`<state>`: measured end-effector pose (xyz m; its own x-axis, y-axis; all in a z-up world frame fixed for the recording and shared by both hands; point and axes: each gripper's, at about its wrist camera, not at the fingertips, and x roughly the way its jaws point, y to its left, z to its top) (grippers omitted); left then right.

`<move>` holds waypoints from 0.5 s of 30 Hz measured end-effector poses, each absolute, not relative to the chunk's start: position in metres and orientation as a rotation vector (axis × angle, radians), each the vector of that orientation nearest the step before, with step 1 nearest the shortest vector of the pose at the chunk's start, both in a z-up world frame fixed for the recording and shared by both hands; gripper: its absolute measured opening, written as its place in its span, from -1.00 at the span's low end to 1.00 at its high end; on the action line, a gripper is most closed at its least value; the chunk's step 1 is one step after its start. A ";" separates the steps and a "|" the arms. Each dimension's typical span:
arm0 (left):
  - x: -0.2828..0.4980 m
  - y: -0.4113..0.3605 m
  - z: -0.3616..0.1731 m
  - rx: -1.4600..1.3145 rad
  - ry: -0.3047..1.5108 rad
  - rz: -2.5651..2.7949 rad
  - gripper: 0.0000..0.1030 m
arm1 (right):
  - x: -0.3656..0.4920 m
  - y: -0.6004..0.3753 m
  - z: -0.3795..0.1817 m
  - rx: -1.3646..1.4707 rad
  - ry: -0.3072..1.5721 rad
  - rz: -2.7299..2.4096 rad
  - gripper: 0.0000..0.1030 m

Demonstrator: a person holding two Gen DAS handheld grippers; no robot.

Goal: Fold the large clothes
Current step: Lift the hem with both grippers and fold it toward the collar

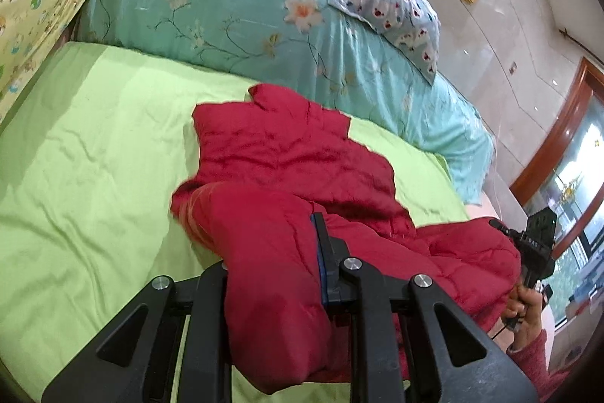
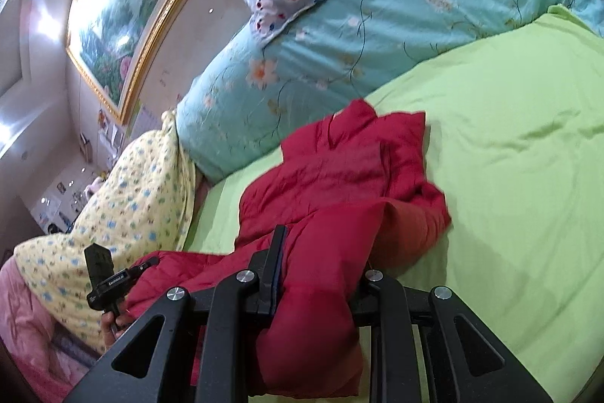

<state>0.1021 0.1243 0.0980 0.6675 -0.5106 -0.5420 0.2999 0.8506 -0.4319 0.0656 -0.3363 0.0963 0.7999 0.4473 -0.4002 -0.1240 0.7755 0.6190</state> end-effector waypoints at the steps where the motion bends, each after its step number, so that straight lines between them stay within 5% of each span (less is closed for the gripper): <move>1: 0.103 0.126 0.100 -0.322 0.700 -0.463 -0.66 | 0.073 -0.337 0.099 0.615 0.559 0.323 -0.58; 15: 0.177 0.117 0.109 -0.387 0.689 -0.375 -0.65 | 0.148 -0.346 0.106 0.626 0.526 0.244 -0.53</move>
